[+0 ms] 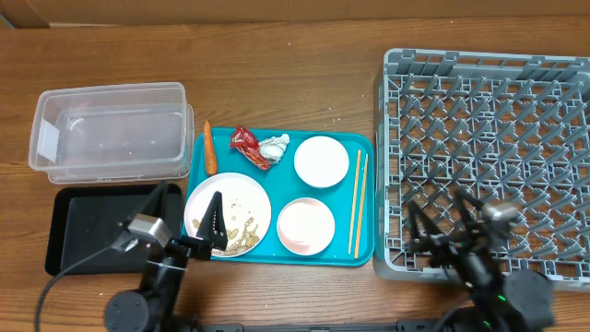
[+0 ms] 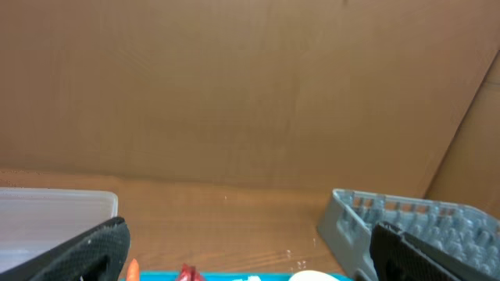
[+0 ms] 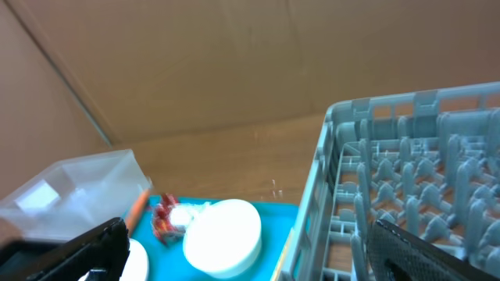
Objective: Sort waste into correct bins and load items into the dishwasher
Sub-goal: 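Reach the left gripper to the white paper cup and grasp it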
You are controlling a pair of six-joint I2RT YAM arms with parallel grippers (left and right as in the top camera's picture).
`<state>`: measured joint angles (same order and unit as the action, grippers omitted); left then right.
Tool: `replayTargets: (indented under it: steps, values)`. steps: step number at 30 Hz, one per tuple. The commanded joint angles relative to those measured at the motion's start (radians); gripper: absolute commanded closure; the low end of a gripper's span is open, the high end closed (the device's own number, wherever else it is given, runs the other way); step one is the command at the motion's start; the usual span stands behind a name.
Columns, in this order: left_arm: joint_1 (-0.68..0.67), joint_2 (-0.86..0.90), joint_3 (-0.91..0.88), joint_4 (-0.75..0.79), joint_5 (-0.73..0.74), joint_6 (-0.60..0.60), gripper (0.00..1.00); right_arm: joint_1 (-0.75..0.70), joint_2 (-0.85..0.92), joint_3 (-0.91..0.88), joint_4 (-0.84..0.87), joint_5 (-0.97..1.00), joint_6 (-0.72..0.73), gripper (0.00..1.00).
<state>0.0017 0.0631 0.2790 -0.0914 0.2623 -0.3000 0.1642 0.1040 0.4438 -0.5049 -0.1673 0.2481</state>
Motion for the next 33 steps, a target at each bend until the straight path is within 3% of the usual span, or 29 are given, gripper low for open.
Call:
replayTargets:
  steps: [1, 8, 13, 17, 21, 24, 28, 31, 33]
  values:
    - [0.005, 0.106, 0.195, -0.118, 0.042, 0.035, 0.0, -0.003, 0.108, 0.184, -0.108, 0.047, 0.014, 0.0]
    - [0.004, 0.46, 0.615, -0.496, 0.115, 0.039, 0.0, -0.003, 0.42, 0.513, -0.409, 0.032, 0.014, 0.0]
    - [-0.05, 0.705, 0.835, -0.742, 0.172, 0.089, 0.0, -0.003, 0.577, 0.628, -0.444, -0.075, 0.015, 0.0]
    - [-0.088, 0.835, 0.889, -0.766, 0.184, 0.093, 0.0, -0.003, 0.641, 0.638, -0.441, -0.175, 0.015, 0.0]
    - [-0.092, 0.927, 0.888, -0.81, 0.294, -0.038, 0.0, -0.003, 0.673, 0.638, -0.442, -0.19, 0.039, 0.0]
    - [-0.119, 1.004, 0.888, -0.832, 0.36, -0.003, 0.0, -0.003, 0.688, 0.638, -0.453, -0.155, 0.126, 0.0]
    - [-0.255, 1.118, 0.888, -0.901, 0.303, 0.053, 0.0, -0.003, 0.712, 0.638, -0.472, -0.11, 0.159, 0.0]
    - [-0.397, 1.197, 0.888, -0.923, 0.101, 0.053, 0.03, -0.003, 0.736, 0.638, -0.495, -0.095, 0.176, 0.0]
    - [-0.484, 1.248, 0.888, -0.927, -0.048, 0.053, 0.13, -0.003, 0.755, 0.638, -0.511, -0.094, 0.175, 0.0]
